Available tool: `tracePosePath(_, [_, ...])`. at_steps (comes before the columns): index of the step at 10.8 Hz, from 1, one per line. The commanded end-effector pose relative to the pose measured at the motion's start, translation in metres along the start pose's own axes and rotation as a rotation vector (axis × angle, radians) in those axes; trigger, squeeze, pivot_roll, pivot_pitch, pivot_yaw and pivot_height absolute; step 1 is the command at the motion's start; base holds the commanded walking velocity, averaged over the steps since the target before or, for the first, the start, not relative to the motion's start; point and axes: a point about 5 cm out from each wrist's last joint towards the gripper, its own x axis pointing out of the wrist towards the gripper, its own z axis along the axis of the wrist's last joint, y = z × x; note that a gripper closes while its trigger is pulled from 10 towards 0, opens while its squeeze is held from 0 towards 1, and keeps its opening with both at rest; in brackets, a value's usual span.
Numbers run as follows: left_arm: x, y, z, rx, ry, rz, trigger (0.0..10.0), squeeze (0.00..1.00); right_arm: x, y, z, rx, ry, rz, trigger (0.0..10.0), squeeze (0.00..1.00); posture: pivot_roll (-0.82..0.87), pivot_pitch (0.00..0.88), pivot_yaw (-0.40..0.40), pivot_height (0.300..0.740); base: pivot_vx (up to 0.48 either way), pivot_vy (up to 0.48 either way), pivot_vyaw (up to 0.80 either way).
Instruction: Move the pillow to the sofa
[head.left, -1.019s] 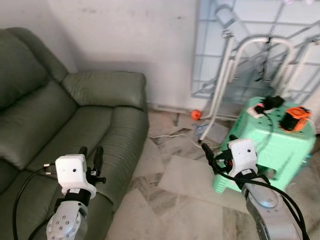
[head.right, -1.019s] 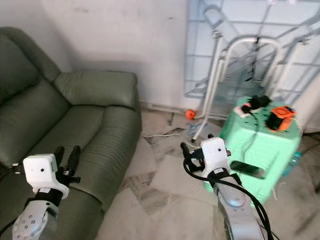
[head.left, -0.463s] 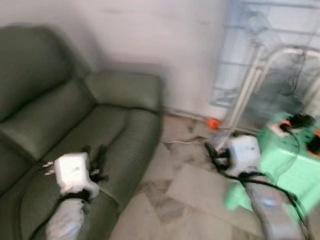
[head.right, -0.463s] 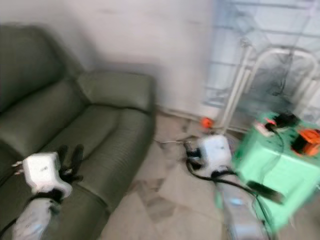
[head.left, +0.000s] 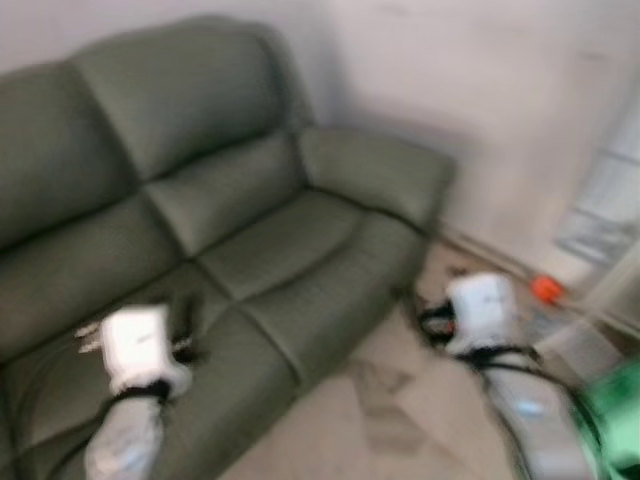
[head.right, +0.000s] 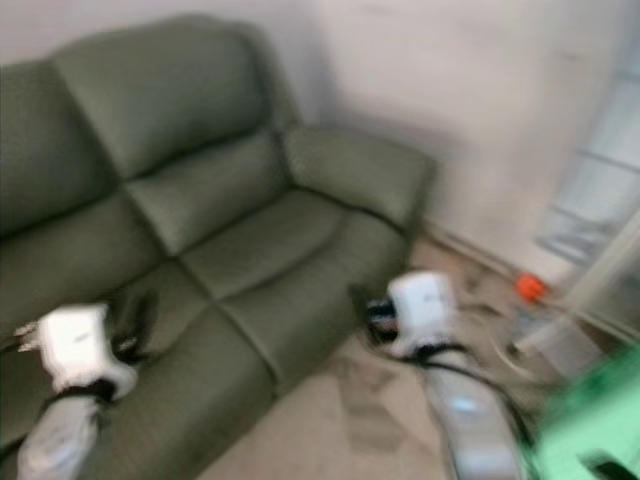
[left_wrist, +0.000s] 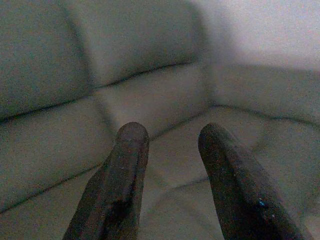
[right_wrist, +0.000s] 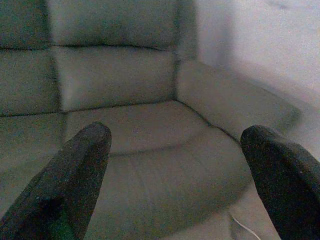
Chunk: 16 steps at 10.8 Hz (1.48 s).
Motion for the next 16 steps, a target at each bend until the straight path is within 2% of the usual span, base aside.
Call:
tracePosePath(1, [0.0,0.001,-0.002,-0.011,0.014,0.027,10.0,0.0,-0.002,-0.006,0.002,-0.01,-0.005,-0.014,10.0,0.0,-0.21,0.016,0.071,0.74,0.0,0.0,0.8])
tracePosePath(2, [0.0,0.006,-0.004,-0.028,0.025,0.055,10.0,0.0,-0.003,-0.006,0.002,-0.009,-0.005,-0.015,10.0,0.0,-0.21,0.016,0.071,0.74,0.0,0.0,0.8])
tracePosePath(3, [0.0,0.011,-0.005,-0.004,0.033,0.095,10.0,0.0,-0.003,-0.006,0.002,-0.009,-0.003,-0.015,10.0,0.0,-0.21,0.016,0.071,0.74,0.0,0.0,0.8])
tracePosePath(8, [-0.001,0.012,-0.009,-0.042,0.043,0.113,10.0,0.0,0.0,-0.007,0.001,-0.013,-0.005,-0.007,10.0,0.0,-0.21,0.009,0.069,0.74,0.0,0.0,0.8])
tracePosePath(11, [0.0,0.011,-0.01,-0.008,0.047,0.127,10.0,0.0,-0.001,-0.006,0.0,-0.016,-0.003,-0.003,10.0,0.0,-0.21,0.006,0.068,0.74,0.0,0.0,0.8])
tracePosePath(12, [-0.002,0.011,-0.01,0.003,0.052,0.151,10.0,0.0,0.0,-0.006,0.0,-0.015,-0.002,-0.001,10.0,0.0,-0.21,0.007,0.067,0.74,0.0,0.0,0.8])
tracePosePath(13, [-0.006,0.016,-0.013,0.039,0.099,0.248,10.0,0.0,0.0,-0.005,0.0,-0.016,-0.002,0.005,10.0,0.0,-0.2,0.009,0.066,0.74,0.0,0.0,0.8])
tracePosePath(14, [-0.007,0.017,-0.015,-0.018,0.095,0.17,10.0,0.0,0.002,-0.005,0.0,-0.016,-0.002,0.009,10.0,0.0,-0.2,0.01,0.064,0.74,0.0,0.0,0.8])
tracePosePath(16, [-0.009,0.02,-0.016,0.004,0.102,0.217,10.0,0.0,0.004,-0.005,0.0,-0.018,-0.004,0.02,10.0,0.0,-0.19,0.011,0.054,0.74,0.0,0.0,0.8])
